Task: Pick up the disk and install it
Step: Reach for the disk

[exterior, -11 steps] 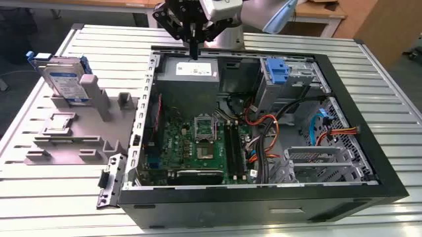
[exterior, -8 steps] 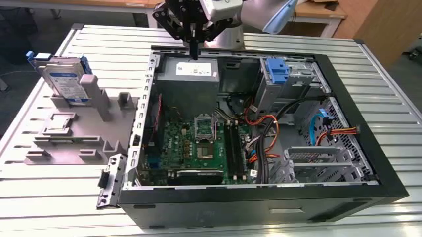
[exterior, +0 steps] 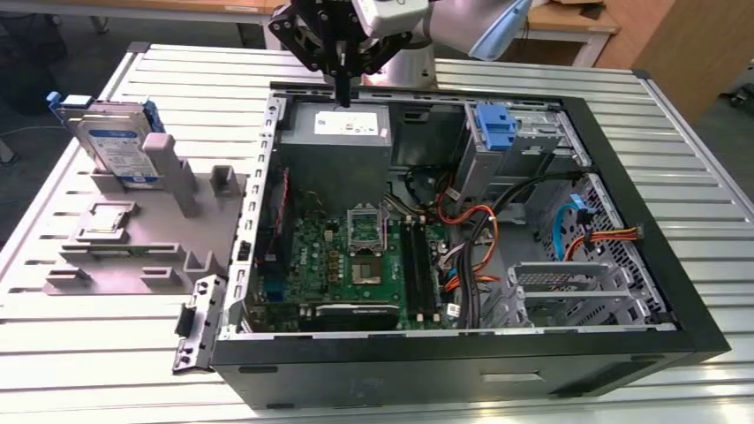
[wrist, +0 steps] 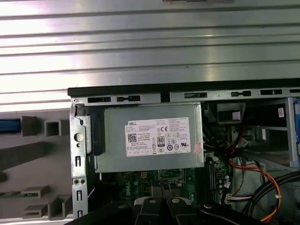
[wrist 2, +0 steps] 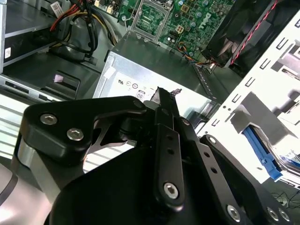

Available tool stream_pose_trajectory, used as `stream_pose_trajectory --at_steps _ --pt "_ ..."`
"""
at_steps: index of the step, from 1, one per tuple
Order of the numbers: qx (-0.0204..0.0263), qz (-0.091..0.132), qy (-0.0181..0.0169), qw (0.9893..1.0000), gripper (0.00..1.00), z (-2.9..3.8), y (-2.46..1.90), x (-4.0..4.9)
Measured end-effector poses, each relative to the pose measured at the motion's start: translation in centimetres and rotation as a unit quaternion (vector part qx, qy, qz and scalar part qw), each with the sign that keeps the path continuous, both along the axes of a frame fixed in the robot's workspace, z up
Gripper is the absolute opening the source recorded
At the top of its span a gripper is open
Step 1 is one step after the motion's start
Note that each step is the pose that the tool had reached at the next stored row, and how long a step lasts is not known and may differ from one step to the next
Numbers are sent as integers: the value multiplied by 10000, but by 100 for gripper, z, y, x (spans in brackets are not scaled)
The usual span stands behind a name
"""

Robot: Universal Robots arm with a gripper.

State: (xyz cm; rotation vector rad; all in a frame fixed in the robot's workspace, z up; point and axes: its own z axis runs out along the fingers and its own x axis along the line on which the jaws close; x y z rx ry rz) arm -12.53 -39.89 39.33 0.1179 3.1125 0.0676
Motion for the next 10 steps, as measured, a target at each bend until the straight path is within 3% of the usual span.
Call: stream_pose_trajectory --at_steps 10 --pt "0 0 0 10000 10 0 -1 -25"
